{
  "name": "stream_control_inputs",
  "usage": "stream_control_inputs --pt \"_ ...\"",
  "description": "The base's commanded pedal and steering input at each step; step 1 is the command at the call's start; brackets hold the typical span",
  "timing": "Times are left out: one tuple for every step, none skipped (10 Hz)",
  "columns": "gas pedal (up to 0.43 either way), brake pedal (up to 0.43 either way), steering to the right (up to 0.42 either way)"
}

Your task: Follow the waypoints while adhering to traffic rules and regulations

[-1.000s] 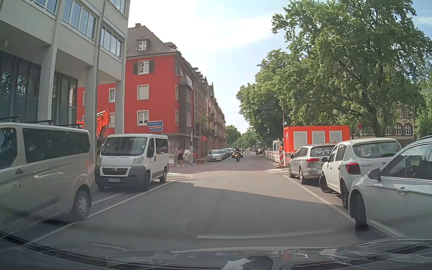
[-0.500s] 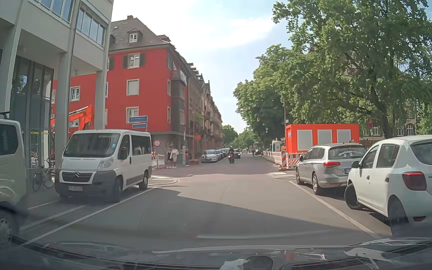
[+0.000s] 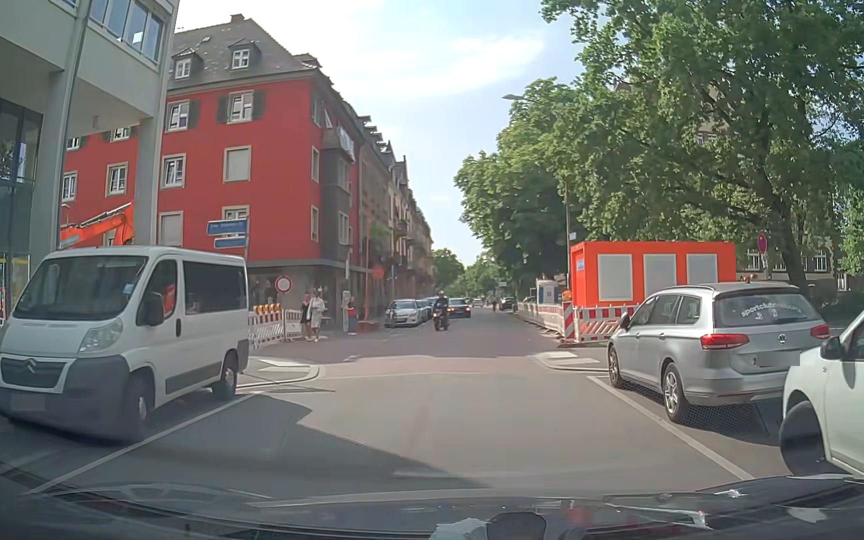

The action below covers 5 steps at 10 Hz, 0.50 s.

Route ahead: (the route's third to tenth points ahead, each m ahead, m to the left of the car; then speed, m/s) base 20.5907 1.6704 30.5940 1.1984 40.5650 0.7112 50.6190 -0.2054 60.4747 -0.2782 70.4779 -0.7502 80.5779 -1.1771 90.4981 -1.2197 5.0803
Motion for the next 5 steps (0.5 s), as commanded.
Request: stream_control_inputs --pt "0.0 0.0 0.028" --pt "0.0 0.0 0.027" --pt "0.0 0.0 0.024" --pt "0.008 0.0 0.021" --pt "0.008 0.0 0.016"
